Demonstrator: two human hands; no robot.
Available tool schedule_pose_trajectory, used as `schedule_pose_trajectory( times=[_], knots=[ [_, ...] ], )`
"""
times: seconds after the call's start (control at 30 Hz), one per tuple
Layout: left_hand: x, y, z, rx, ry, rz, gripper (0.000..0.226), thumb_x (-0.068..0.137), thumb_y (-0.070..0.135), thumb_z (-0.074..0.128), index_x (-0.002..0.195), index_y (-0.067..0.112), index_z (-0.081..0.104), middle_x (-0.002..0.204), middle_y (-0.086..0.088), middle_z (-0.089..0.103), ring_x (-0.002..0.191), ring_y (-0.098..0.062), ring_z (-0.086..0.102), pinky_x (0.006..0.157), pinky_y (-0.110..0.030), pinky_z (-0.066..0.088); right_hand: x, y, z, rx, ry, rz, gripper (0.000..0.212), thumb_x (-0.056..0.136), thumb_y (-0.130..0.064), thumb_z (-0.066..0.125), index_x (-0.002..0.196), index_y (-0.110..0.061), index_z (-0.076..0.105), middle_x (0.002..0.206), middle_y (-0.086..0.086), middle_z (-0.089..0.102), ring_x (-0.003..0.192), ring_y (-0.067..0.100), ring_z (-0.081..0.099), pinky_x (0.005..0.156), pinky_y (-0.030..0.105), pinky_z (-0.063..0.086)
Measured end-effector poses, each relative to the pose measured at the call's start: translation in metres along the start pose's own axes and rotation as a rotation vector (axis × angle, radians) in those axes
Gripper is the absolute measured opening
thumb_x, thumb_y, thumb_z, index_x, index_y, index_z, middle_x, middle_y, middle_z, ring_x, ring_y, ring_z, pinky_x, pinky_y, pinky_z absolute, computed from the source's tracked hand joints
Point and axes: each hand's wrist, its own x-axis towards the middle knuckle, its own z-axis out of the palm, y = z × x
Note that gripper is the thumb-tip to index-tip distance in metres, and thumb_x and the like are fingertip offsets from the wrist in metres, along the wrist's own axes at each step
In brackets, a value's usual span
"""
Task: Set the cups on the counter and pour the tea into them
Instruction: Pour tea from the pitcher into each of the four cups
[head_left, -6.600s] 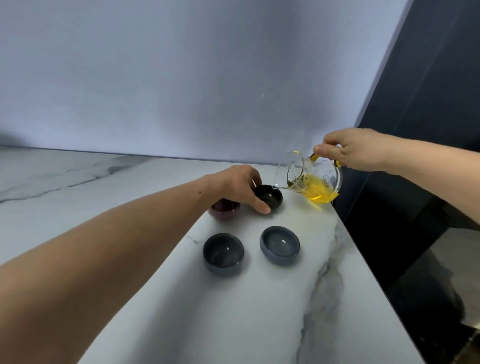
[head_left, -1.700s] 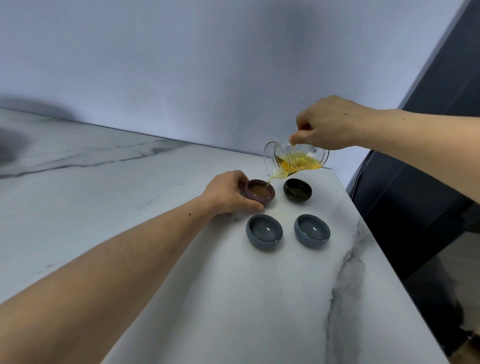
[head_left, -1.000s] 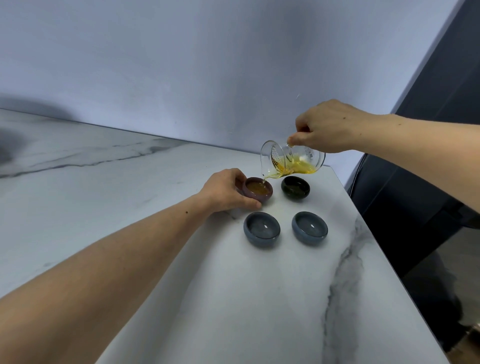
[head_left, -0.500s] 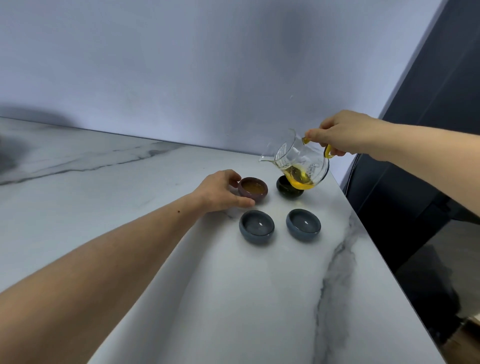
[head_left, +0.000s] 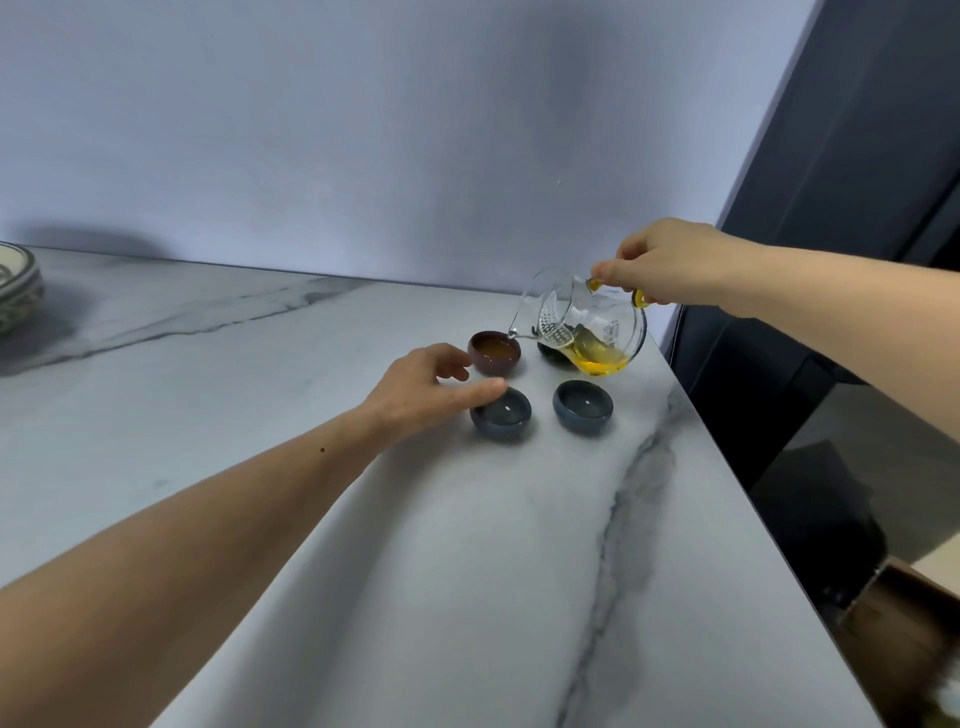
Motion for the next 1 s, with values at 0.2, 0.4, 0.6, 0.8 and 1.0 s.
schedule_pose_trajectory(
  times=[0.2,0.4,0.6,0.8,1.0],
  knots=[
    [-0.019,0.001,0.018,0.153,-0.021,0.009,0.08,0.056,0.06,0.083,0.122,0.024,0.059,0.113,0.008,0.065,0.108,-0.013,0.059,0.098,-0.034,0.046,-0.016,-0.015,0.0,-0.187,-0.023,-0.079,0.04,0.089,-0.052,0.052,0.099,-0.015,0.065,0.101,0.004,0.062,0.096,0.023,0.051,0.076,0.03,0.036],
    [-0.02,0.001,0.025,0.143,0.039,0.025,0.067,0.052,0.053,0.087,0.109,0.029,0.062,0.105,0.01,0.068,0.101,-0.011,0.06,0.095,-0.038,0.048,-0.019,-0.026,0.006,-0.313,-0.045,-0.163,0.041,0.09,-0.051,0.051,0.098,-0.014,0.066,0.1,0.005,0.065,0.094,0.023,0.053,0.076,0.032,0.042],
    [-0.018,-0.001,0.026,0.121,0.046,0.005,0.065,0.051,0.054,0.087,0.107,0.03,0.063,0.103,0.01,0.068,0.099,-0.011,0.06,0.094,-0.037,0.049,-0.022,-0.032,0.012,-0.384,-0.05,-0.243,0.036,0.09,-0.05,0.052,0.09,-0.016,0.063,0.091,0.004,0.063,0.086,0.022,0.054,0.07,0.031,0.039],
    [-0.018,0.001,0.025,0.118,0.019,-0.019,0.072,0.051,0.055,0.087,0.113,0.027,0.062,0.107,0.009,0.067,0.102,-0.013,0.059,0.094,-0.036,0.049,-0.019,-0.038,0.011,-0.432,-0.039,-0.292,0.031,0.089,-0.05,0.054,0.084,-0.02,0.059,0.083,0.0,0.059,0.083,0.021,0.053,0.069,0.032,0.039],
    [-0.021,0.004,0.022,0.114,-0.008,-0.021,0.067,0.057,0.05,0.086,0.114,0.025,0.062,0.108,0.006,0.065,0.103,-0.015,0.059,0.094,-0.037,0.049,-0.017,-0.042,0.012,-0.459,-0.03,-0.329,0.03,0.089,-0.049,0.055,0.084,-0.02,0.059,0.084,0.003,0.062,0.083,0.023,0.054,0.069,0.032,0.041]
  ],
)
